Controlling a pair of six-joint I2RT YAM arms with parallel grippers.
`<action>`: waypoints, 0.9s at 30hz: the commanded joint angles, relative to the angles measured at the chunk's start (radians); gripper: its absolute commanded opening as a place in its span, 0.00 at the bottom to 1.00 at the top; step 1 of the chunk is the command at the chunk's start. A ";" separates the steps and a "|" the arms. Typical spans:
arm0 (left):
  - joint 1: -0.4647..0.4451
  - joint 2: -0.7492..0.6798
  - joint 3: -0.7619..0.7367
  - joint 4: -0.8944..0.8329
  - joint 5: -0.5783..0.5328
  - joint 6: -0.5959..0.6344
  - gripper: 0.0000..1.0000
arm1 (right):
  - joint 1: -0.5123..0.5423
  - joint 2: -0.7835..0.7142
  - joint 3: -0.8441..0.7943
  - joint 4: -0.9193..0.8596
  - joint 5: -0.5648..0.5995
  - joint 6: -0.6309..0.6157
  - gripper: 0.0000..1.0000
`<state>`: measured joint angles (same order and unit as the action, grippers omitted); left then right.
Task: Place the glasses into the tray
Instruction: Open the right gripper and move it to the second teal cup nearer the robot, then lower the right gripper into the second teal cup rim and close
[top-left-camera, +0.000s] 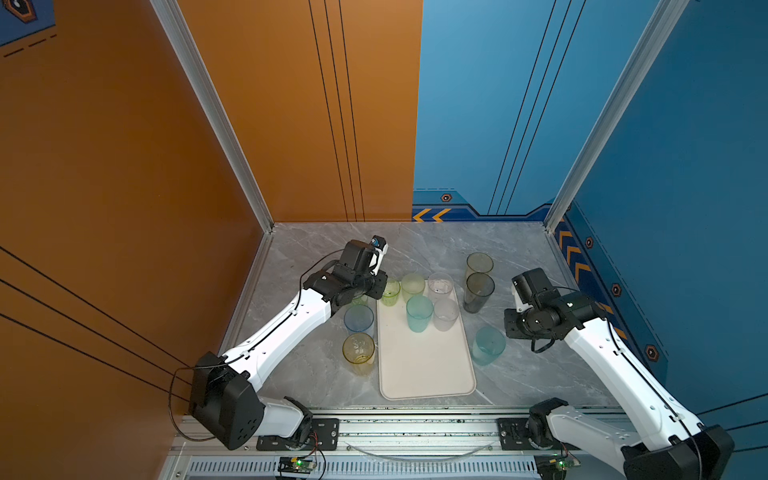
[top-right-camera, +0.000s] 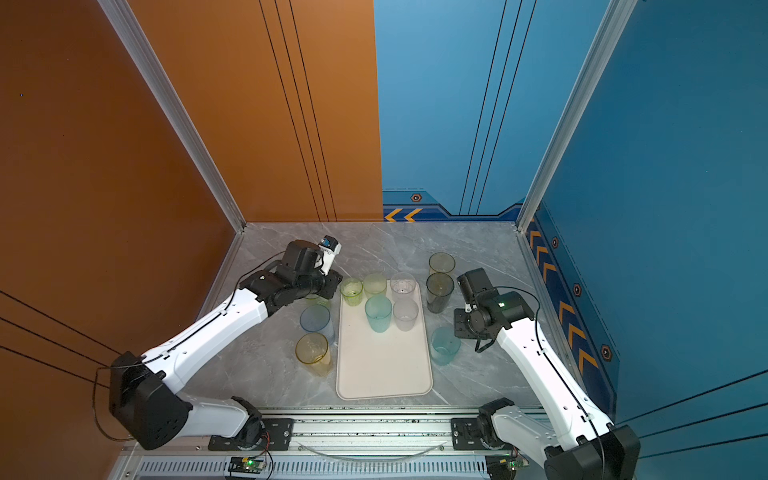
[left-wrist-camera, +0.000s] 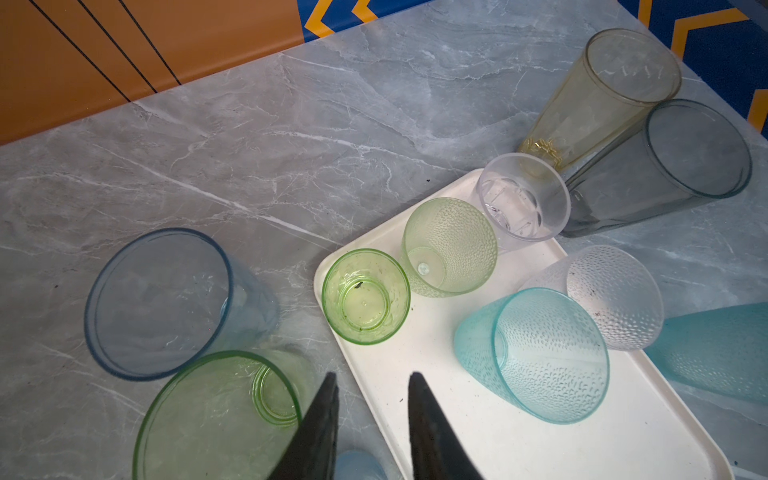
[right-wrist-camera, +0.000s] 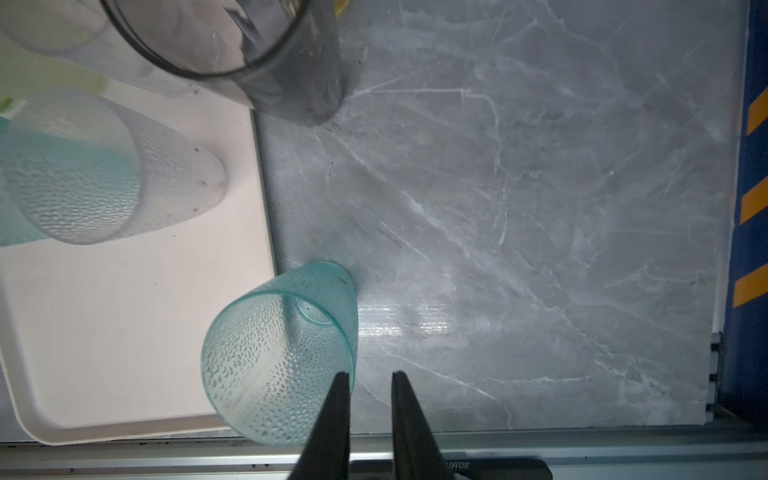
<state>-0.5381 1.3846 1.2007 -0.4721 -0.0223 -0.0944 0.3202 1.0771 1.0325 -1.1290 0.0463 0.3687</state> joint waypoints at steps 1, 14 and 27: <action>-0.008 0.014 0.034 -0.016 -0.001 0.016 0.30 | -0.003 -0.016 -0.027 -0.027 -0.034 0.025 0.18; -0.008 0.017 0.024 -0.011 0.001 0.016 0.30 | 0.002 -0.012 -0.069 -0.027 -0.080 0.027 0.17; -0.008 0.010 0.016 -0.011 -0.001 0.015 0.30 | 0.006 0.008 -0.092 -0.003 -0.094 0.025 0.17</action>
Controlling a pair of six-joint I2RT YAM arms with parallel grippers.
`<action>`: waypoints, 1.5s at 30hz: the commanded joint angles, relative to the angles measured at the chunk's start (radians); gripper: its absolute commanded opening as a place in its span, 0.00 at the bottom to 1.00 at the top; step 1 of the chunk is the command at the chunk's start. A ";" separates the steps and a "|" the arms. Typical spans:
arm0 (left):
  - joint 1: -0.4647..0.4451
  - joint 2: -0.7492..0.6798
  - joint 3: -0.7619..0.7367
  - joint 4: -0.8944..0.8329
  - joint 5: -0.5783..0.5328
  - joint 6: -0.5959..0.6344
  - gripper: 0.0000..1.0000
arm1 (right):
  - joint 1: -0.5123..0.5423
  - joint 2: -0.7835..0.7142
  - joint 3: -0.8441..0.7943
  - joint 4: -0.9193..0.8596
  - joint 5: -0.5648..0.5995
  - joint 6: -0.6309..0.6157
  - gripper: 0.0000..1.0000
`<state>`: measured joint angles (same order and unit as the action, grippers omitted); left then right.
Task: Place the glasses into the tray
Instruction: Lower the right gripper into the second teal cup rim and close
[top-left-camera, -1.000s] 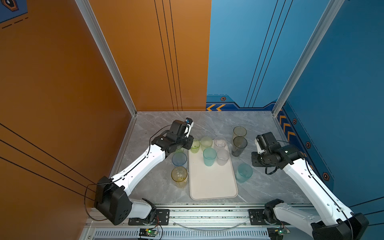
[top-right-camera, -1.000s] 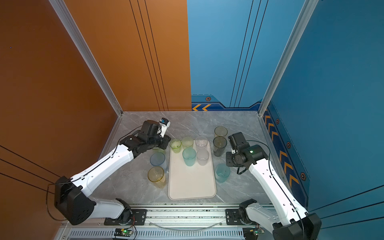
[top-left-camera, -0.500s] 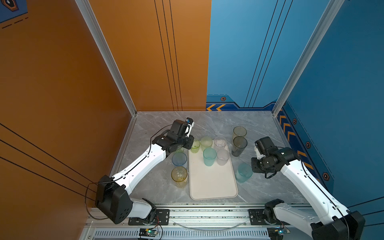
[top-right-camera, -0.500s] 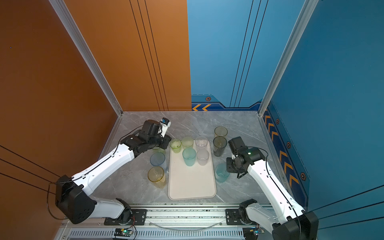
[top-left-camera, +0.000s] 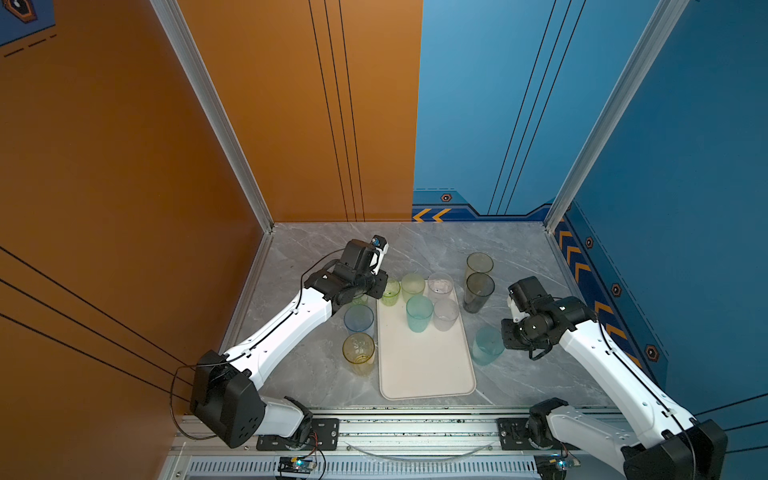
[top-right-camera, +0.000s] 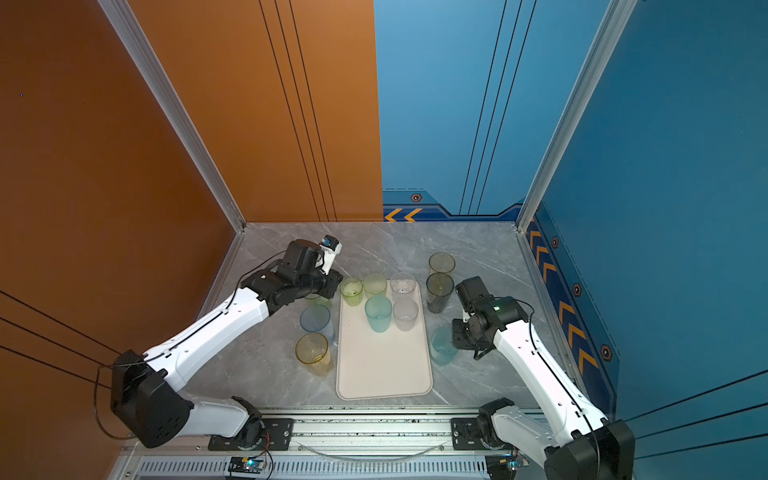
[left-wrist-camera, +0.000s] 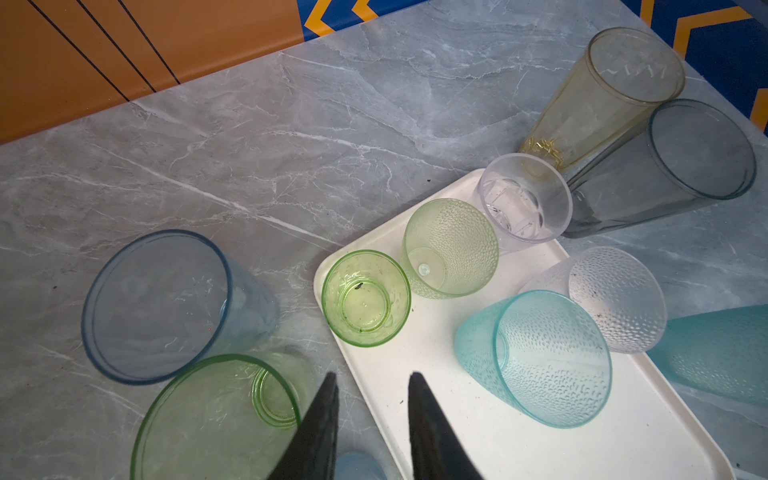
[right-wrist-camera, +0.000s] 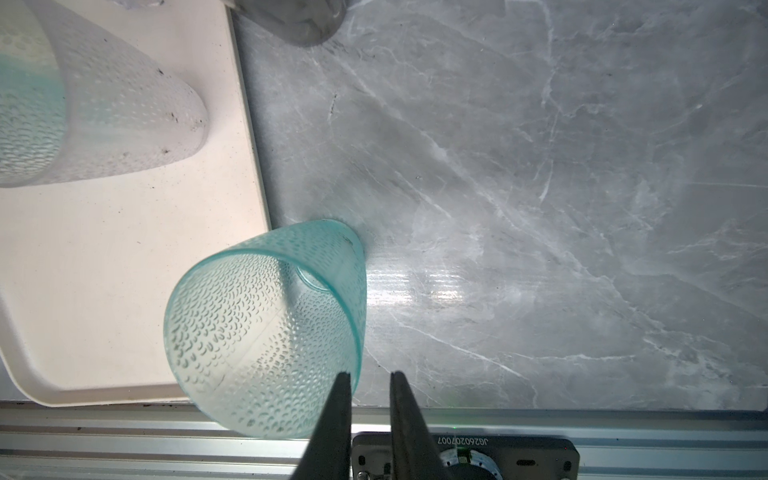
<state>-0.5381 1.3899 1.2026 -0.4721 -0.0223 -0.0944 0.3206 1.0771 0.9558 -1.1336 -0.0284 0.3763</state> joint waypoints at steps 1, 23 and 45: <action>-0.008 0.004 0.014 -0.011 -0.001 0.014 0.30 | 0.005 0.009 -0.016 0.004 -0.021 0.016 0.17; 0.000 -0.003 0.011 -0.012 -0.001 0.018 0.30 | 0.007 0.072 -0.029 0.048 -0.031 0.009 0.16; 0.003 -0.013 0.006 -0.019 -0.008 0.019 0.30 | 0.000 0.091 -0.035 0.067 -0.013 -0.005 0.06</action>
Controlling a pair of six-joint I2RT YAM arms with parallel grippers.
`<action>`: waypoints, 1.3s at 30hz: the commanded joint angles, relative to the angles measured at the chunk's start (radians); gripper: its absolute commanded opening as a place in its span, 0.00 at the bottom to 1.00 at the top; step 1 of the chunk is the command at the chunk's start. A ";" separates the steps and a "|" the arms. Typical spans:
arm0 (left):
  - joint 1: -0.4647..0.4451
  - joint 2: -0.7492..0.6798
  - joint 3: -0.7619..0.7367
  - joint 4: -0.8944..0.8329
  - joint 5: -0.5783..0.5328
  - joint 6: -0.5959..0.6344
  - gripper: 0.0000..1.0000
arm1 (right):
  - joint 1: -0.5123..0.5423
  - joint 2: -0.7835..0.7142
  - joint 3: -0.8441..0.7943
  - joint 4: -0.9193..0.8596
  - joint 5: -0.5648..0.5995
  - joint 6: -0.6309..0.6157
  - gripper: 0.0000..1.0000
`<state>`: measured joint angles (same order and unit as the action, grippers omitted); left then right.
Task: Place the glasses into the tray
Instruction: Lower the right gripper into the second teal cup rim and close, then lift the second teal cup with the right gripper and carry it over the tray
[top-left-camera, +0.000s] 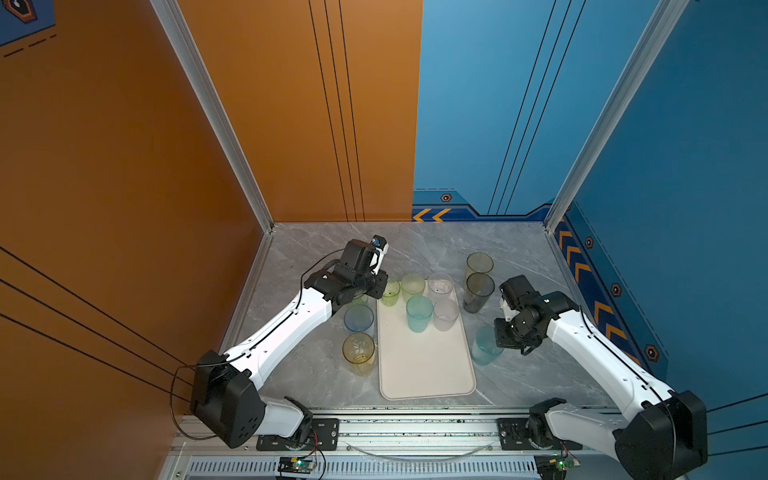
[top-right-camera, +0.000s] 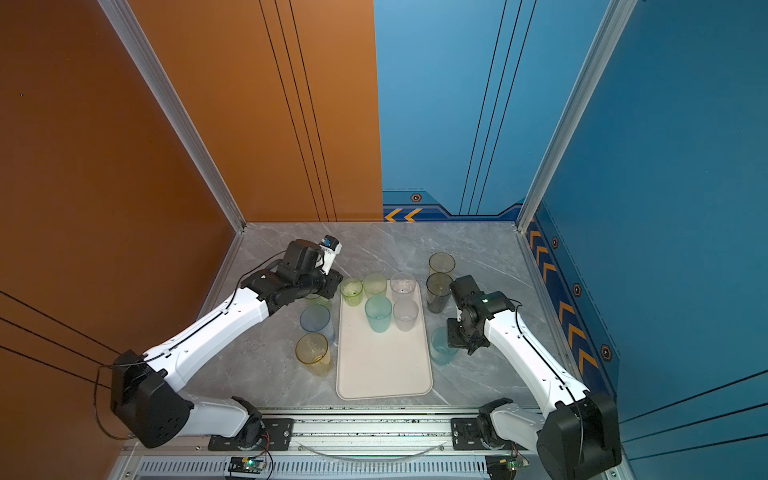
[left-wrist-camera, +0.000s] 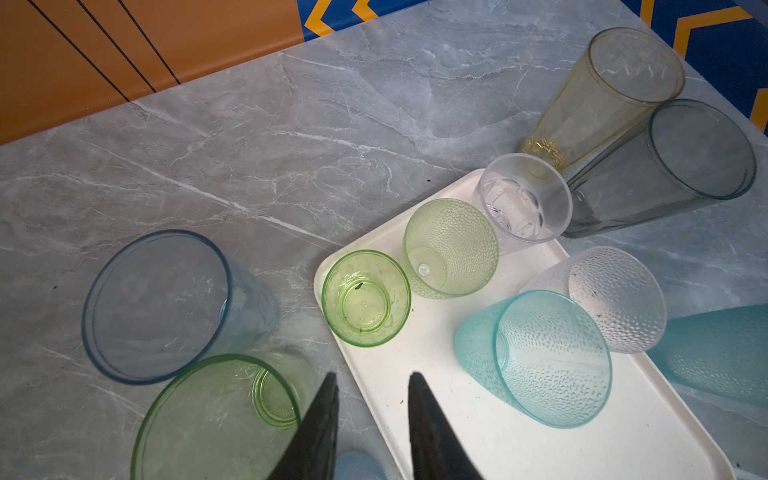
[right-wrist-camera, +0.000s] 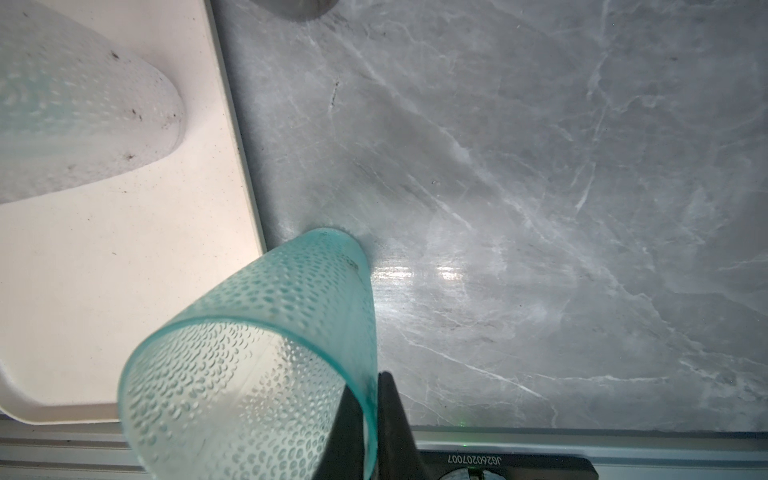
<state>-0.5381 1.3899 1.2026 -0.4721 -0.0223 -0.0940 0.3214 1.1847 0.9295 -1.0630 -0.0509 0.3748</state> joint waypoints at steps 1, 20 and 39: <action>0.003 -0.014 0.005 -0.019 -0.008 0.018 0.30 | -0.001 -0.020 -0.006 -0.008 0.013 -0.004 0.05; 0.054 -0.072 -0.038 -0.030 -0.013 0.014 0.31 | 0.145 -0.070 0.278 -0.170 0.164 -0.017 0.01; 0.105 -0.246 0.006 -0.110 -0.045 0.002 0.31 | 0.526 0.478 0.965 -0.122 0.223 -0.257 0.01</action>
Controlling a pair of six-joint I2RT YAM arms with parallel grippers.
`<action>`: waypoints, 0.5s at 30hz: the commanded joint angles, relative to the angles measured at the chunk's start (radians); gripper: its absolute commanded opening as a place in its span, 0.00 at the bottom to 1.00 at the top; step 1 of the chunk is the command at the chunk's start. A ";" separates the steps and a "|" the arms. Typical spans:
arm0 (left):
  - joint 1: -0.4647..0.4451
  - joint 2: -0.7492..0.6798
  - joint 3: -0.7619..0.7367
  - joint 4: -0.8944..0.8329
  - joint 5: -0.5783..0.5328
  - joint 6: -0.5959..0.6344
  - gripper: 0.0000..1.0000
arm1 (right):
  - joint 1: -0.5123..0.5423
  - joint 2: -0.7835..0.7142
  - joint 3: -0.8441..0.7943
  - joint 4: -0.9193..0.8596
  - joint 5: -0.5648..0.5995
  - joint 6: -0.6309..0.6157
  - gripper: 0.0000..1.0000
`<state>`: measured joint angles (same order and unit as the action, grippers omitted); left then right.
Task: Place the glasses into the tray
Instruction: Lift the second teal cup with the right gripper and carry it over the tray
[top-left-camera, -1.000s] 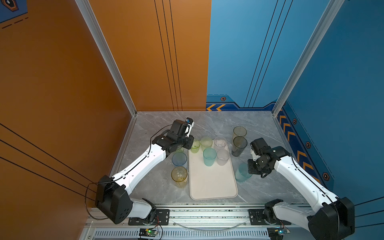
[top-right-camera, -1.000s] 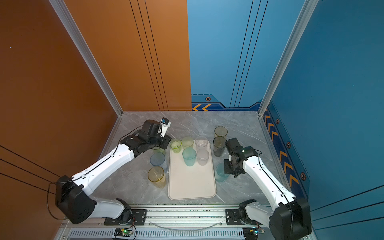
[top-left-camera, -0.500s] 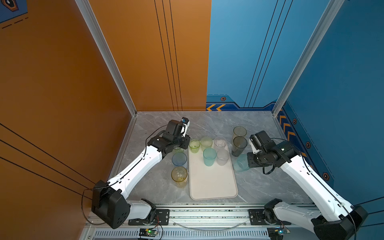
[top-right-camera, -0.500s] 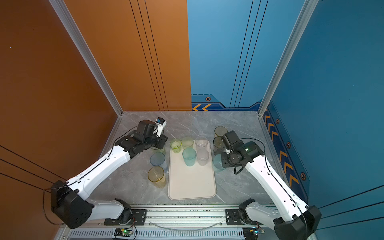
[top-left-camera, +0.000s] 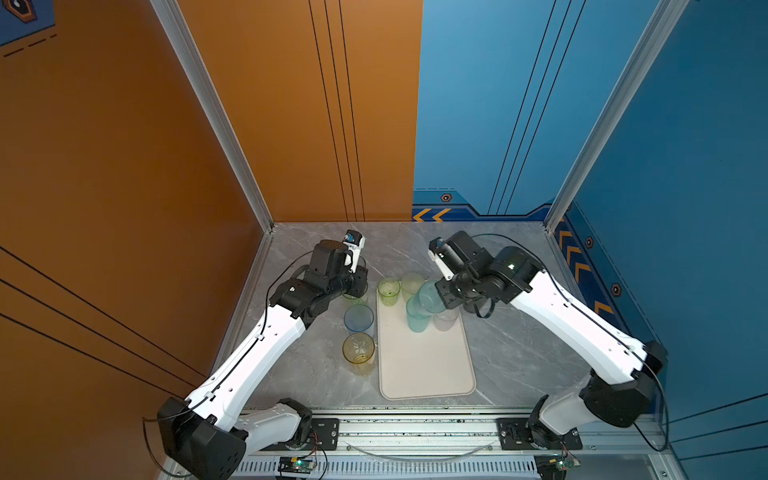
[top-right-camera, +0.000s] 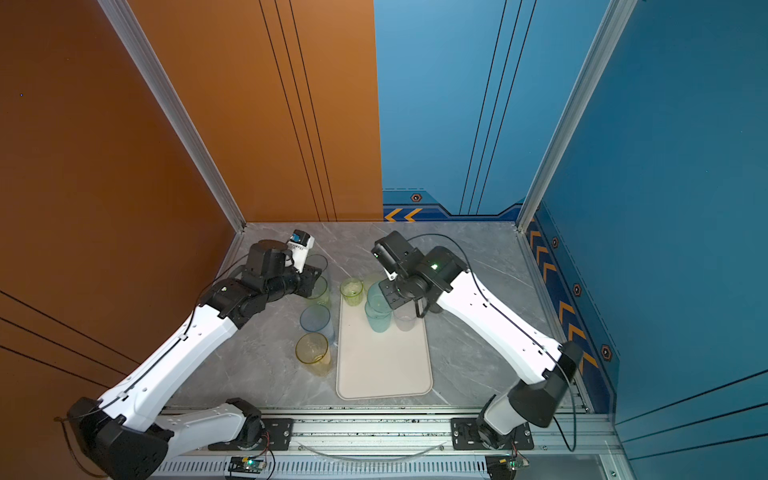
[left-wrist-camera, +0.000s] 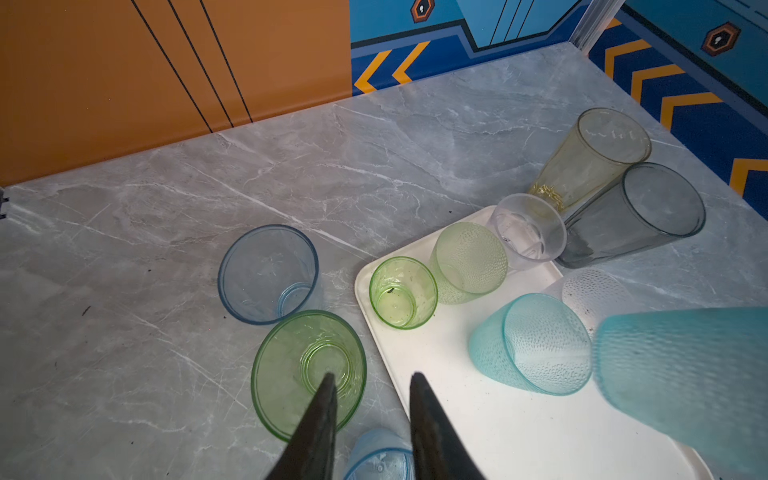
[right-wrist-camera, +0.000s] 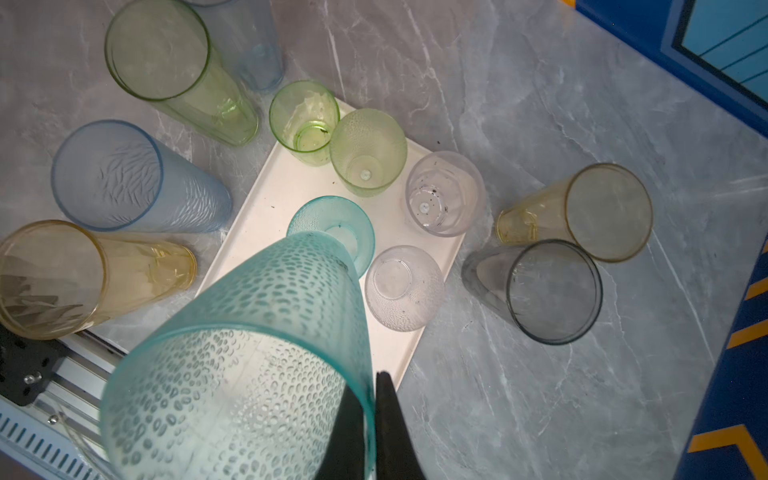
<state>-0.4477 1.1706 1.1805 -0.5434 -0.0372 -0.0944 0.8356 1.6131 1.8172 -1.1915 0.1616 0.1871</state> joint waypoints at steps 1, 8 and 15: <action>0.018 -0.035 0.031 -0.042 -0.031 0.002 0.31 | 0.017 0.081 0.103 0.006 0.002 -0.084 0.01; 0.042 -0.065 0.028 -0.060 -0.030 0.002 0.32 | 0.036 0.238 0.224 -0.004 -0.046 -0.138 0.01; 0.053 -0.060 0.031 -0.061 -0.024 0.002 0.32 | 0.055 0.361 0.315 -0.045 -0.061 -0.184 0.01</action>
<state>-0.4038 1.1164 1.1862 -0.5819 -0.0521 -0.0948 0.8795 1.9430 2.0865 -1.1954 0.1219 0.0414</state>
